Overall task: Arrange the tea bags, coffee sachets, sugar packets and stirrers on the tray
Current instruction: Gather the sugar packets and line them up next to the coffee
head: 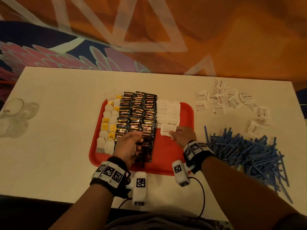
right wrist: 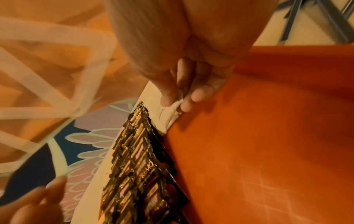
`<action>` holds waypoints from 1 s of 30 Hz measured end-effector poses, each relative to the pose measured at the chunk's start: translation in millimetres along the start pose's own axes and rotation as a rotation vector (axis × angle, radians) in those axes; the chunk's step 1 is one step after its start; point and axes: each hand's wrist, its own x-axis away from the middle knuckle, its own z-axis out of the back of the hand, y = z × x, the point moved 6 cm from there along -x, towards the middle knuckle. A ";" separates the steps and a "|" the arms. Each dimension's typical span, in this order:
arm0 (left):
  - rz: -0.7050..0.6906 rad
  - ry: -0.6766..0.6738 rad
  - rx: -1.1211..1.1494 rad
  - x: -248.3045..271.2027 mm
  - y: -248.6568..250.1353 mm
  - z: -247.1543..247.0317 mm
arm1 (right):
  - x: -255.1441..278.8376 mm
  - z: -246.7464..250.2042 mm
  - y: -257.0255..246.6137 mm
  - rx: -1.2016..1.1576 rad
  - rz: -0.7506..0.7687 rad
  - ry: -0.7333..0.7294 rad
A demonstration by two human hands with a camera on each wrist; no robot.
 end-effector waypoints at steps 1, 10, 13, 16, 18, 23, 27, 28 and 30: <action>0.005 0.011 -0.002 -2.1 -1.0 6.3 | -5.8 -4.5 -0.4 0.015 -0.005 0.007; 0.049 0.018 0.064 -18.5 -4.6 40.4 | -25.0 -26.0 -28.9 0.218 0.026 0.028; 0.060 0.020 0.070 -22.5 -5.1 42.4 | -22.2 -24.0 -37.1 0.271 0.051 0.062; 0.061 0.016 0.064 -23.8 -5.2 41.8 | -20.5 -18.1 -33.8 0.213 0.020 0.159; 0.058 0.014 0.053 -24.1 -4.6 40.4 | -19.3 -15.6 -28.4 0.160 -0.020 0.208; 0.085 -0.024 0.118 -23.8 -2.4 31.3 | -14.8 -9.9 -24.8 0.145 -0.047 0.205; 0.108 -0.105 0.176 -18.8 2.5 14.1 | -5.2 0.9 -28.9 0.112 -0.027 0.196; 0.115 -0.119 0.187 -17.5 4.1 9.7 | -0.8 3.9 -33.1 0.114 0.004 0.181; 0.129 -0.154 0.207 -13.9 8.1 -0.3 | 9.3 6.5 -44.4 0.112 0.107 0.116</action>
